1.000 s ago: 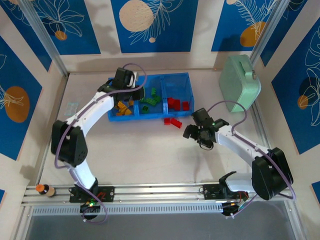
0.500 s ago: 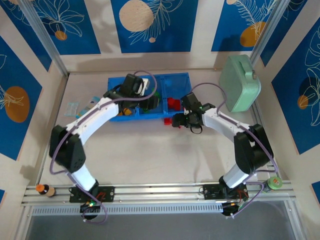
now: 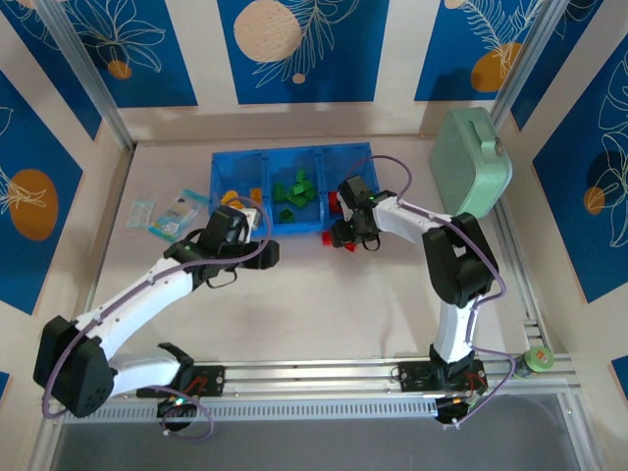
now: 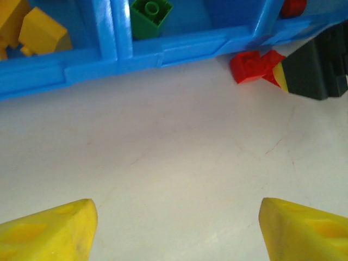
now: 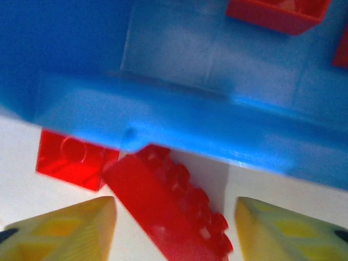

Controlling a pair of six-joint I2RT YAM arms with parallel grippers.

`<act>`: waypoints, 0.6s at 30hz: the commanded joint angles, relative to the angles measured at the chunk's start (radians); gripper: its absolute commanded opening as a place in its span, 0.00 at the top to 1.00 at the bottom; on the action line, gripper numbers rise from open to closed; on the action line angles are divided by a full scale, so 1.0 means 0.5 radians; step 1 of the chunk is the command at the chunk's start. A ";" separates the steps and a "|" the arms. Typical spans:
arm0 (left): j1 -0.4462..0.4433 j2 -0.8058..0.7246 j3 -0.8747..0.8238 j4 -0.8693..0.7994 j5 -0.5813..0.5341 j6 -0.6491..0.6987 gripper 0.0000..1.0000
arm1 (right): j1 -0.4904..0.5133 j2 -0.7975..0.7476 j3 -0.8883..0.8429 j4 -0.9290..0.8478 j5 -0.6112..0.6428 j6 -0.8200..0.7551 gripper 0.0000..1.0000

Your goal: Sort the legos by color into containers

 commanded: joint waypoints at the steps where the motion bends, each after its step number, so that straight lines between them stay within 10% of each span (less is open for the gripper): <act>1: 0.008 -0.123 -0.104 0.001 -0.047 -0.052 0.24 | 0.048 0.080 0.061 -0.083 0.043 -0.033 0.53; 7: 0.008 -0.208 -0.258 0.024 -0.014 -0.115 0.28 | 0.225 -0.013 0.002 -0.167 0.287 0.151 0.87; 18: -0.065 -0.218 -0.400 0.120 0.002 -0.167 0.31 | 0.088 -0.295 0.379 -0.484 0.408 0.236 0.86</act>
